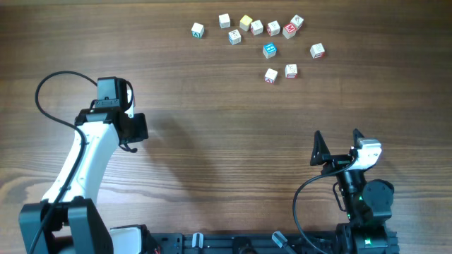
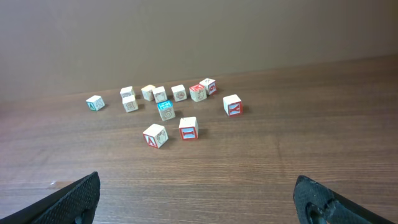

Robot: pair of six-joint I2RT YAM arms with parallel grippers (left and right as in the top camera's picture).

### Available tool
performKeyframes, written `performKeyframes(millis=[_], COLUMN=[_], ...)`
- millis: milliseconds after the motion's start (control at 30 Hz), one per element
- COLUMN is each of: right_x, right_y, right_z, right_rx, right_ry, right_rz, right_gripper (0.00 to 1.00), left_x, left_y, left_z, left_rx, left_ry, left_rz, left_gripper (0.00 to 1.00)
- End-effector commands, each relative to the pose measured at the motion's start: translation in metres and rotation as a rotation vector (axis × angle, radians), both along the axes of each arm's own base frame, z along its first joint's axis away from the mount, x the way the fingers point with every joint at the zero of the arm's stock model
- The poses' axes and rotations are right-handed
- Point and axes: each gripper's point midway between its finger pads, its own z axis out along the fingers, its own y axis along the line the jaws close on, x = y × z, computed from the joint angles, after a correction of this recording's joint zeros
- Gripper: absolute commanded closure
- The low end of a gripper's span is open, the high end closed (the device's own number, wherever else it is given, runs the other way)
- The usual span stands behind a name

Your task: Form a horizontal line

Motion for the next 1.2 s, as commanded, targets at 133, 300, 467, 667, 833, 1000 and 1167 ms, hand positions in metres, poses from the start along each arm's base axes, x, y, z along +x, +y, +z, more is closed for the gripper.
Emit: performKeyframes(millis=[133, 300, 467, 667, 833, 1000, 1167], right_x=[0.000, 0.000, 0.000, 0.000, 0.000, 0.000, 0.000], right_y=[-0.004, -0.004, -0.004, -0.004, -0.004, -0.004, -0.004], right_z=[0.002, 0.002, 0.002, 0.002, 0.002, 0.002, 0.002], right_rx=[0.000, 0.000, 0.000, 0.000, 0.000, 0.000, 0.000], right_ry=[-0.007, -0.007, -0.007, -0.007, -0.007, -0.007, -0.007], right_rz=[-0.020, -0.020, -0.020, -0.019, -0.020, -0.019, -0.020], right_gripper=[0.00, 0.00, 0.00, 0.00, 0.00, 0.00, 0.00], left_x=[-0.004, -0.006, -0.006, -0.004, 0.006, 0.005, 0.005], left_y=[-0.003, -0.003, -0.003, -0.003, -0.002, -0.002, -0.002], left_z=[-0.020, -0.022, -0.022, -0.022, -0.020, -0.020, -0.020], left_rx=[-0.027, -0.028, -0.028, -0.027, -0.025, -0.025, -0.025], left_ry=[0.060, 0.068, 0.067, 0.060, 0.019, 0.024, 0.023], left_rz=[0.004, 0.005, 0.005, 0.005, 0.004, 0.004, 0.004], left_gripper=[0.96, 0.96, 0.89, 0.96, 0.96, 0.96, 0.96])
